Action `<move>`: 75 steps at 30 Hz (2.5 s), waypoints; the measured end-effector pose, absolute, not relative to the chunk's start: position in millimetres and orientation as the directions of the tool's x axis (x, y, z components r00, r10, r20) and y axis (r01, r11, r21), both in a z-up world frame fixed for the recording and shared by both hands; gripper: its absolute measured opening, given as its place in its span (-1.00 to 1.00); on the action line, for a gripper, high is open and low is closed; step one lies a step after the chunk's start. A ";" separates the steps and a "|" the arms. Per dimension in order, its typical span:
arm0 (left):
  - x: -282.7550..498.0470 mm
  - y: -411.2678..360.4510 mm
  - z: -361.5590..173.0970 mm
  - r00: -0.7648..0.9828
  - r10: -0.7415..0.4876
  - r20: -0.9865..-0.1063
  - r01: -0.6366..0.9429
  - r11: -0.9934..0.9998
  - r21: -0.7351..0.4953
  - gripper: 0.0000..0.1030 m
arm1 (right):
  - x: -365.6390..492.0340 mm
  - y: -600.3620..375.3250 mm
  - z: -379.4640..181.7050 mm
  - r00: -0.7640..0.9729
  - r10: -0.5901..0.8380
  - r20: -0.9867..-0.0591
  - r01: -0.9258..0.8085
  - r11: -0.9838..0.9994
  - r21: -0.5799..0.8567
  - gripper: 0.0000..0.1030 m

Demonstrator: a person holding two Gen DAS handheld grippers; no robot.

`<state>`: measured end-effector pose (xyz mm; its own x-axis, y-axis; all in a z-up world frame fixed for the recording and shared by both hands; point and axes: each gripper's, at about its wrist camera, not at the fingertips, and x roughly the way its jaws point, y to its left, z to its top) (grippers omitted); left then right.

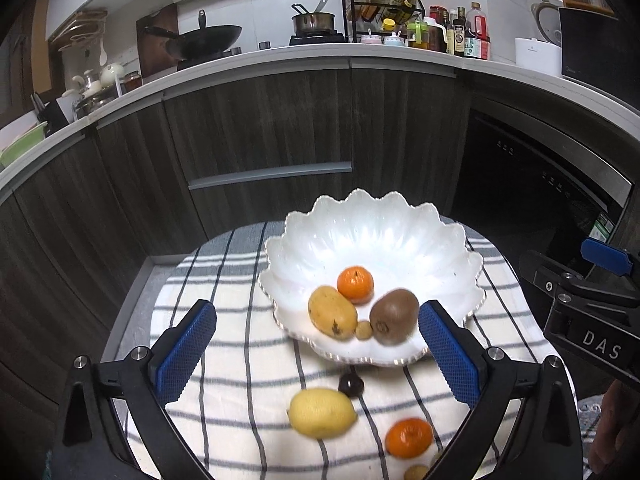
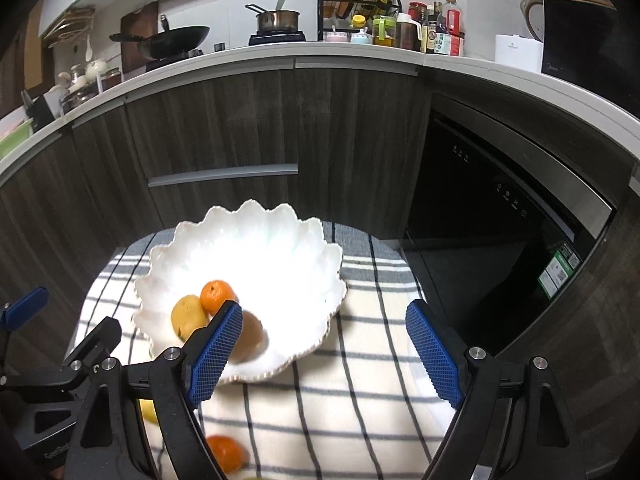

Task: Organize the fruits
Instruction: 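Withdraw both open tools from the bowl toward the remaining fruits, then grasp the dark purple plum with the left tool while the right tool approaches the green apple, then close the right tool around the green apple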

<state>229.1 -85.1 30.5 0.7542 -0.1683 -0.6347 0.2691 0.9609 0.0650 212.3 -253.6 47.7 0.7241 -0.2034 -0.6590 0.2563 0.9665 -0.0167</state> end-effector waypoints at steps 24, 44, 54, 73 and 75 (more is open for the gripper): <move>138.0 -69.6 -18.3 0.730 -0.174 -0.661 0.301 0.950 0.082 0.98 | 110.7 -230.6 -6.2 0.657 -0.180 -0.732 0.246 0.969 -0.018 0.64; 101.3 -84.4 -71.7 0.580 -0.248 -0.776 0.431 0.902 0.034 0.32 | 72.1 -234.7 -36.7 0.587 -0.199 -0.785 0.303 0.953 -0.015 0.64; 96.4 -94.6 -93.6 0.507 -0.270 -0.819 0.481 0.876 0.009 -0.16 | 70.8 -238.1 -43.9 0.567 -0.199 -0.800 0.313 0.949 -0.014 0.64; 96.1 -99.8 -103.6 0.468 -0.285 -0.836 0.515 0.857 -0.004 -0.50 | 71.7 -238.0 -48.5 0.557 -0.191 -0.808 0.307 0.952 -0.013 0.64; 96.8 -97.5 -100.9 0.478 -0.281 -0.832 0.506 0.862 -0.001 -0.50 | 71.9 -236.9 -47.5 0.560 -0.189 -0.807 0.303 0.953 -0.012 0.64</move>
